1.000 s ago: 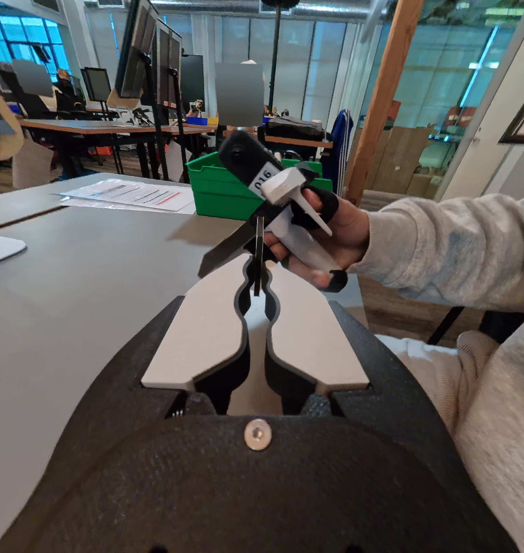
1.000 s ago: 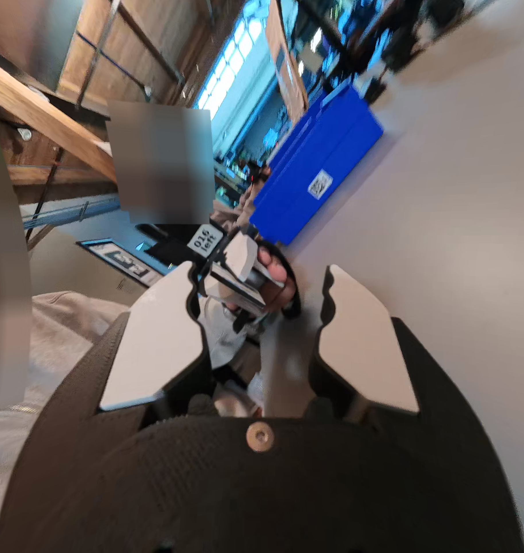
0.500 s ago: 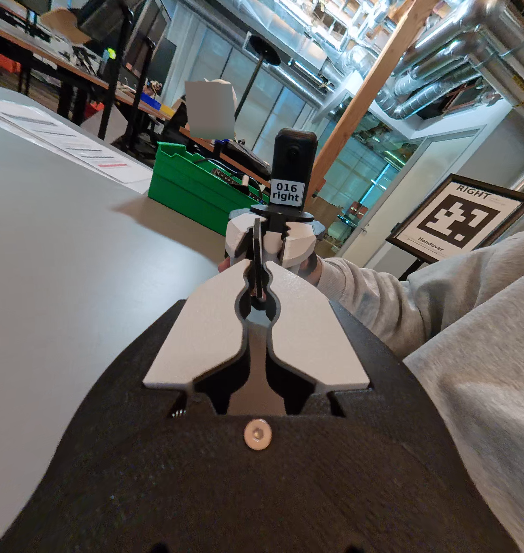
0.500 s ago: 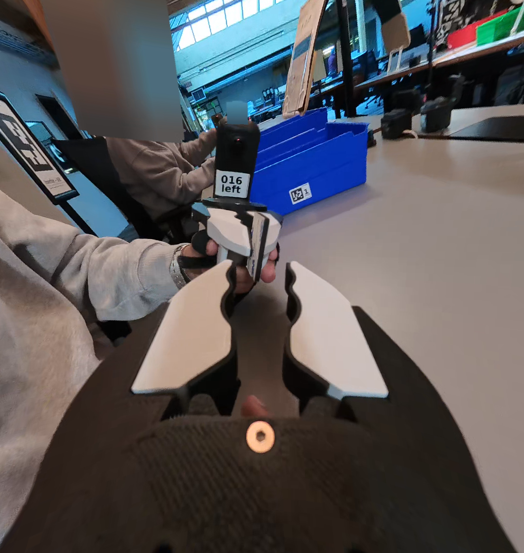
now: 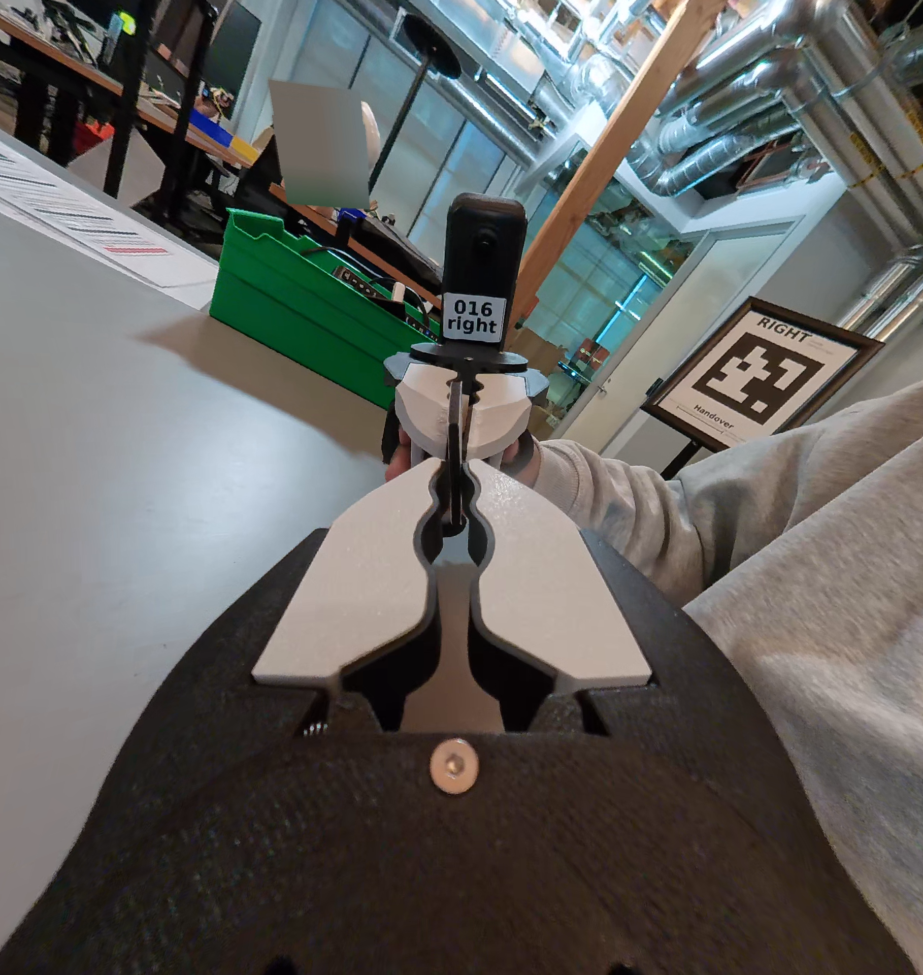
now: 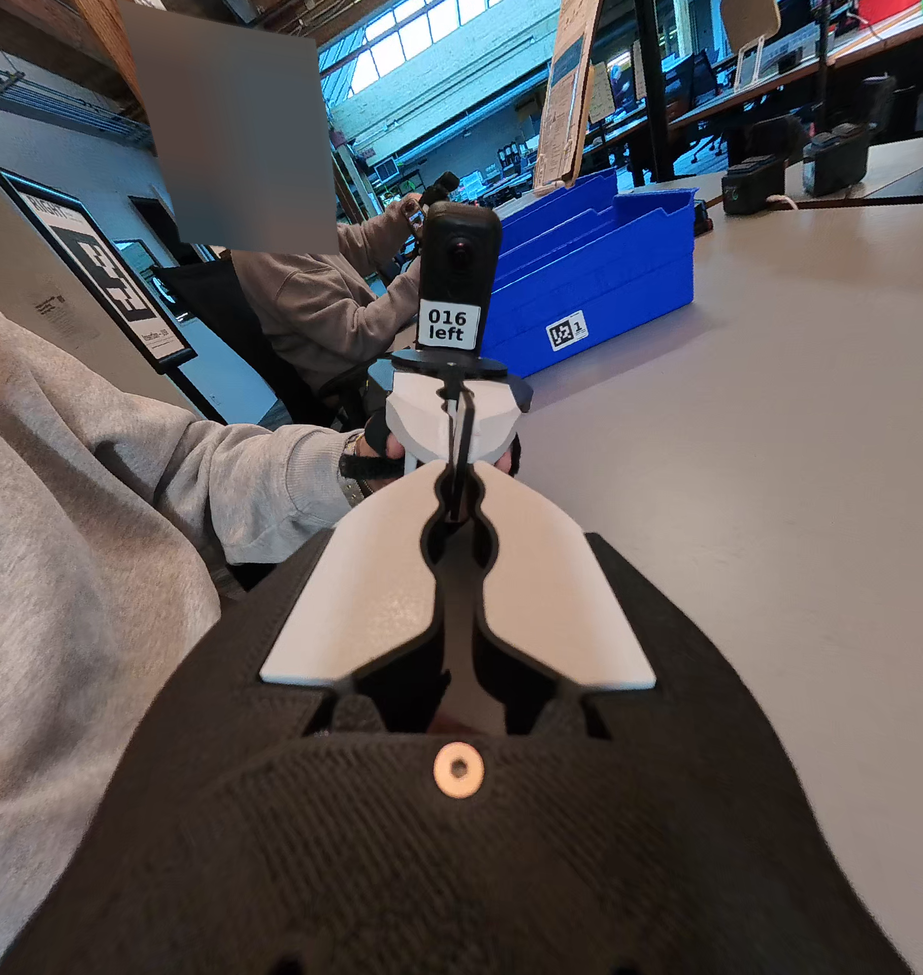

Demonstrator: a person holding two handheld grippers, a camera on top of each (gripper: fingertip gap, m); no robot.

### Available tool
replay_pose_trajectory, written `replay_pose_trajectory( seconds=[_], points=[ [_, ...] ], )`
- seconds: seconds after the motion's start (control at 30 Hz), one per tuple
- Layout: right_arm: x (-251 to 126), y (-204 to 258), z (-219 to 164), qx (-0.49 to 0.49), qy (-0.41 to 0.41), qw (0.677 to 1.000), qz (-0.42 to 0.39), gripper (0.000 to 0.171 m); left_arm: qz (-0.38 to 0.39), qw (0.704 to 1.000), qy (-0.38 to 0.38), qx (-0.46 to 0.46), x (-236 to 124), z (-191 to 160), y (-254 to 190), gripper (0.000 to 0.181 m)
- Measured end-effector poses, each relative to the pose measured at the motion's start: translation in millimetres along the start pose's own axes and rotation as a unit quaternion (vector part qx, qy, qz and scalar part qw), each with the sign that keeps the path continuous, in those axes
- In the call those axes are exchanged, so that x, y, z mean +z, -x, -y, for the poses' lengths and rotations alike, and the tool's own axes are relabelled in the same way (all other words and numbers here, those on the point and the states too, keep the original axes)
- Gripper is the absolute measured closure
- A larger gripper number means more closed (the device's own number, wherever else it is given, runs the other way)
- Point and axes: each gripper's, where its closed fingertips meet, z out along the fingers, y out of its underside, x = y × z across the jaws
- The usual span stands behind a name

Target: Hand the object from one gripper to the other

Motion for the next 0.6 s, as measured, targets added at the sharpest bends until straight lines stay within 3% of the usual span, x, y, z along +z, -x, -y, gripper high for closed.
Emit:
replay_pose_trajectory(
  seconds=[0.3,0.53,0.6],
  points=[
    [-1.2,-4.0,1.3,0.008,0.007,1.000,-0.020,0.167,0.024,0.999,-0.003,0.024,1.1,-1.3,5.3,0.178],
    [-13.1,-16.5,13.6,0.048,-0.033,0.997,-0.048,0.167,0.078,0.995,-0.037,0.054,-3.2,9.3,16.0,0.149],
    [-17.4,-25.8,15.6,0.049,-0.039,0.994,-0.086,0.167,0.104,0.991,-0.044,0.067,-6.3,12.5,21.0,0.148]
  ],
)
